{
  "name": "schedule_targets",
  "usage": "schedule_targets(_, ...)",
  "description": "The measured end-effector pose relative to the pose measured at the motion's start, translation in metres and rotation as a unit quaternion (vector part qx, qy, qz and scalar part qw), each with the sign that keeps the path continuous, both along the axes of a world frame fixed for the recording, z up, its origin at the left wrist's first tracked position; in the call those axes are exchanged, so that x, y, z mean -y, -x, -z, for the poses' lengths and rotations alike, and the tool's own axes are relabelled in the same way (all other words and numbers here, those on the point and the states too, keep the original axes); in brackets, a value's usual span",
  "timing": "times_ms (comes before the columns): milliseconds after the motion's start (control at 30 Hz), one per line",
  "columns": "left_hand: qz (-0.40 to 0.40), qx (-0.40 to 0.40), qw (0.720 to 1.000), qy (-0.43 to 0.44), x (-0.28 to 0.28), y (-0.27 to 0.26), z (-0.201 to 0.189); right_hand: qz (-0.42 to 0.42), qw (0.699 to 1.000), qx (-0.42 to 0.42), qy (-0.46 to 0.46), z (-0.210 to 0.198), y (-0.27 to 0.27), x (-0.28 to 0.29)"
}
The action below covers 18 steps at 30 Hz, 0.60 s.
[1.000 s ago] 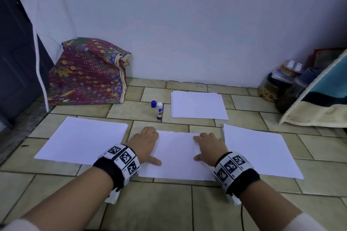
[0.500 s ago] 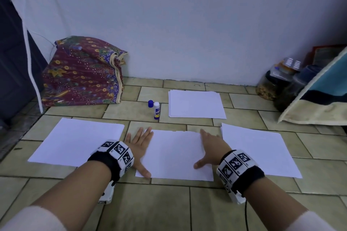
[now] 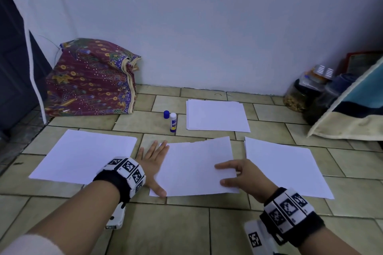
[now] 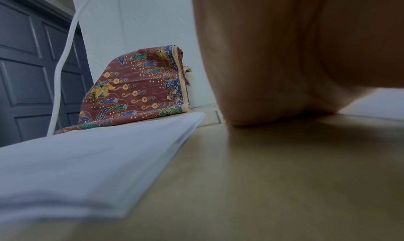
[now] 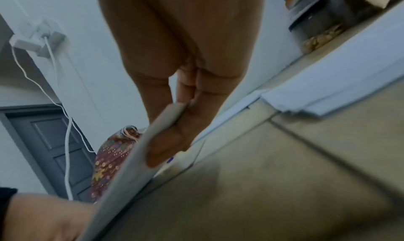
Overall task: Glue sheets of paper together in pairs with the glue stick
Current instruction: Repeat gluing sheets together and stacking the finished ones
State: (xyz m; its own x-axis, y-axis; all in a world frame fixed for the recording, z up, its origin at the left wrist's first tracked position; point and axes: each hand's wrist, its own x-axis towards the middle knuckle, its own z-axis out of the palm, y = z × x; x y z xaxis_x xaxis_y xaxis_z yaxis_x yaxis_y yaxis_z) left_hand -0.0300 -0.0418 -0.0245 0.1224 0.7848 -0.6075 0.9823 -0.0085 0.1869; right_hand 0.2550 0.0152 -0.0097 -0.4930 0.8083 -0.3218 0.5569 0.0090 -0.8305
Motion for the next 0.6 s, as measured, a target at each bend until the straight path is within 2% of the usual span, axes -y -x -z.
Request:
schedule_targets(200,-0.006,-0.024,1.0,0.005,0.0,-0.004,-0.001,0.011,0.996,0.027,-0.079,-0.031,-0.027,-0.017)
schedule_targets(367,-0.005,-0.042,0.999,0.002,-0.001,-0.006,0.001,0.089,0.987,-0.018,-0.134,-0.063,-0.049,-0.055)
schedule_targets(500,-0.008,-0.047,0.999,-0.002,-0.001,-0.006,0.003,0.119,0.98,-0.053,-0.15,-0.059,-0.032,-0.098)
schedule_targets(600,-0.014,-0.044,0.999,-0.011,-0.001,-0.007,0.004,0.111,0.982,-0.003,-0.153,-0.045,-0.011,-0.13)
